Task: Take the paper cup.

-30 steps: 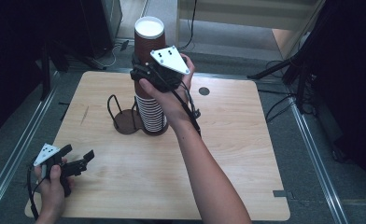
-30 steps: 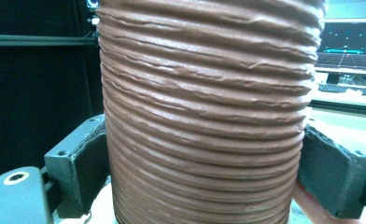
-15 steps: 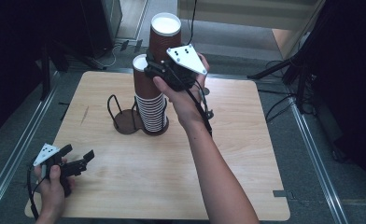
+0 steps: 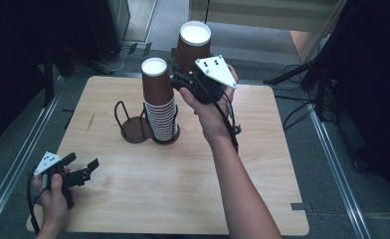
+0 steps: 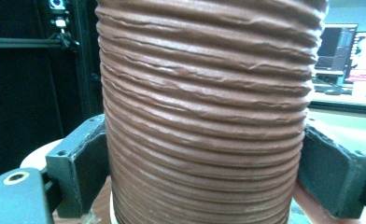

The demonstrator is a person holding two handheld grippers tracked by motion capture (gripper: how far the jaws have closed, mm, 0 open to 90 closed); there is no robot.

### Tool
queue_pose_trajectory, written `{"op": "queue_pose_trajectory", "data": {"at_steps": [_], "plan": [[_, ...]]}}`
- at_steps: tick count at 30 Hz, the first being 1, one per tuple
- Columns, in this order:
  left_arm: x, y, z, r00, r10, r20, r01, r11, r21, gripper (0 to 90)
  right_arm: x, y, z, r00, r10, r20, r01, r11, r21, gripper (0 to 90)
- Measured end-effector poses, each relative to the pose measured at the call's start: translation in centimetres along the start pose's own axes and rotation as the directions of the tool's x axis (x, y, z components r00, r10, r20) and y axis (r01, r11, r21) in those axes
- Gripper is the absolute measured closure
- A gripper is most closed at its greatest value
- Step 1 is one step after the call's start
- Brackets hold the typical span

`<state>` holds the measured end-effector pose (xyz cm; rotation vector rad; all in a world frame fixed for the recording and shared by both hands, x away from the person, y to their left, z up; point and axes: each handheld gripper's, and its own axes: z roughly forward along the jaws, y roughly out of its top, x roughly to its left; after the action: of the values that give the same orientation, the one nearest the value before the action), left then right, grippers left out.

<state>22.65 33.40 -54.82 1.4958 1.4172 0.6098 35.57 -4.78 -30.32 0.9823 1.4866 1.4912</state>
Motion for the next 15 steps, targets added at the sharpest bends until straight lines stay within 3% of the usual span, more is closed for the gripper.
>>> {"op": "queue_pose_trajectory", "data": {"at_steps": [6,8,9,15], "plan": [[-0.6,0.8,-0.2,0.9999,0.0,0.015,0.0,1.0,0.005,7.8,-1.0,-0.6,-1.1,0.9997,0.004,0.025,-0.004,1.0,0.003,11.5],[-0.9,1.0,-0.2,0.9994,0.006,0.035,-0.006,1.0,0.003,1.8,-1.1,-0.7,-1.3,0.9997,0.003,0.026,-0.003,1.0,0.005,11.5],[-1.3,1.3,-0.2,0.9972,0.009,0.075,-0.009,1.0,0.0,0.6,-1.3,-0.9,-1.7,0.9995,0.003,0.031,-0.003,1.0,0.005,11.5],[-2.5,2.0,-0.1,0.9941,0.029,0.105,-0.029,0.9996,-0.007,0.6,-1.7,-1.6,-2.5,0.9989,-0.014,0.044,0.014,1.0,0.014,11.5]]}}
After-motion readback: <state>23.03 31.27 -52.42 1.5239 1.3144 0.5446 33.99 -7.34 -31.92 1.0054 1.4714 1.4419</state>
